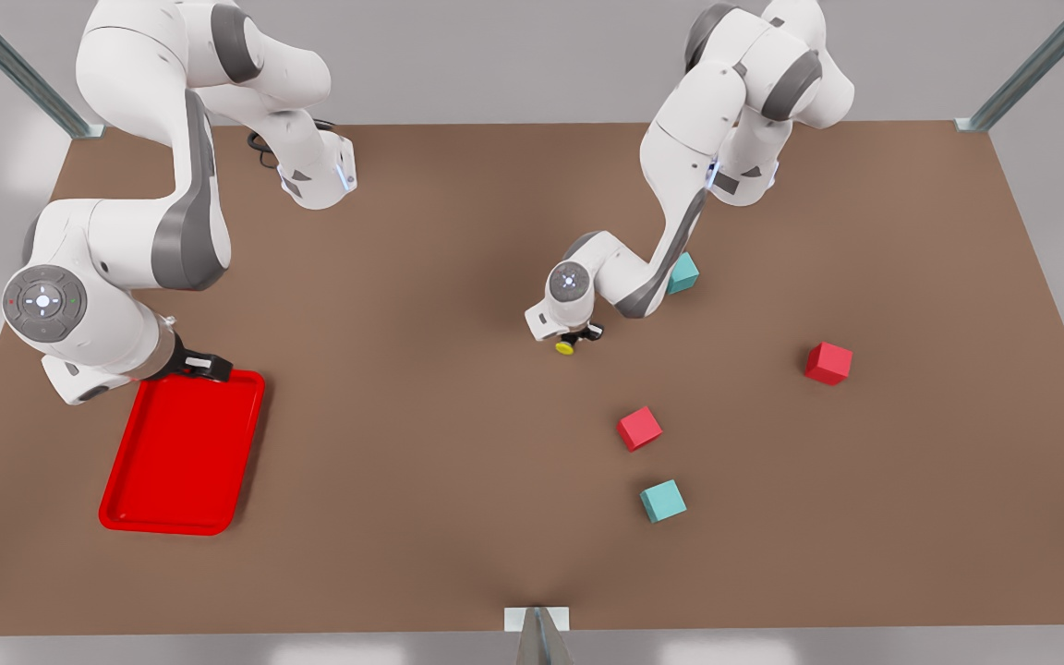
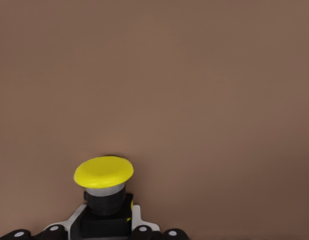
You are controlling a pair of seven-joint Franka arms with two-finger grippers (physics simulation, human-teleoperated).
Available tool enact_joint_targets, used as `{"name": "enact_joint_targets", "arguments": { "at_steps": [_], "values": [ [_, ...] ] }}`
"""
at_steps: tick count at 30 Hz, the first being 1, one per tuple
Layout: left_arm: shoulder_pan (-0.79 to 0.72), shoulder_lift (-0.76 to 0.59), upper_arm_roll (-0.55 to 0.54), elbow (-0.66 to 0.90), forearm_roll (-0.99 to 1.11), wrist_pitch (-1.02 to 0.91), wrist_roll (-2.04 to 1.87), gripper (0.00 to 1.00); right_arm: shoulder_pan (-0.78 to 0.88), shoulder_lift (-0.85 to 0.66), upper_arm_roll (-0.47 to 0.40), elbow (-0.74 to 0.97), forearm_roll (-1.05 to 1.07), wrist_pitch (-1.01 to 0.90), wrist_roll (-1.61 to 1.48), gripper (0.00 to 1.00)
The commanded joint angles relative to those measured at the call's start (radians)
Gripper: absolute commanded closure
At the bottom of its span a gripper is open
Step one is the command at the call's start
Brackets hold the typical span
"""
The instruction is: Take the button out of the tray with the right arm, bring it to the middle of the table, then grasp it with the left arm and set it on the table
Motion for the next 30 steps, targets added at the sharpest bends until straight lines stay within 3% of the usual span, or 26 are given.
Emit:
{"name": "enact_joint_targets", "arguments": {
  "at_steps": [1, 11, 14, 18, 20, 22, 26, 28, 30],
  "values": [
    [0.0, 0.0, 0.0, 0.001, -0.001, -0.006, 0.017, 0.49, 0.0, -0.001, 0.0, 0.0, 0.0, -0.001, -0.017, 0.0],
    [-0.001, -0.005, 0.002, 0.018, -0.001, -0.011, 0.012, 0.5, 0.0, -0.003, 0.0, 0.0, 0.0, -0.014, -0.017, 0.0],
    [0.0, -0.011, 0.003, 0.076, -0.004, -0.104, -0.03, 0.5, 0.002, -0.001, 0.0, 0.0, 0.0, -0.014, -0.017, 0.0],
    [-0.014, -0.011, 0.02, 0.148, 0.008, -0.181, -0.7, 0.5, 0.003, -0.001, 0.0, 0.0, 0.0, -0.014, -0.017, 0.0],
    [-0.02, 0.003, 0.023, 0.222, 0.233, -0.342, -1.245, 0.5, 0.003, -0.001, 0.0, 0.0, 0.0, -0.012, -0.017, 0.0],
    [-0.044, 0.018, 0.023, 0.243, 0.465, -0.623, -1.541, 0.5, 0.003, -0.001, 0.0, 0.0, 0.0, -0.012, -0.017, 0.0],
    [-0.136, 0.153, 0.026, 0.326, 0.706, -0.965, -2.176, 0.51, 0.003, -0.003, 0.0, 0.0, 0.0, -0.017, -0.017, 0.0],
    [-0.167, 0.2, 0.029, 0.421, 0.804, -1.117, -2.252, 0.53, 0.003, -0.003, 0.0, 0.002, -0.001, -0.012, -0.017, 0.0],
    [-0.164, 0.2, 0.029, 0.433, 0.896, -1.141, -2.264, 0.52, -0.005, 0.002, 0.0, 0.005, -0.003, -0.003, -0.017, 0.0]
  ]
}}
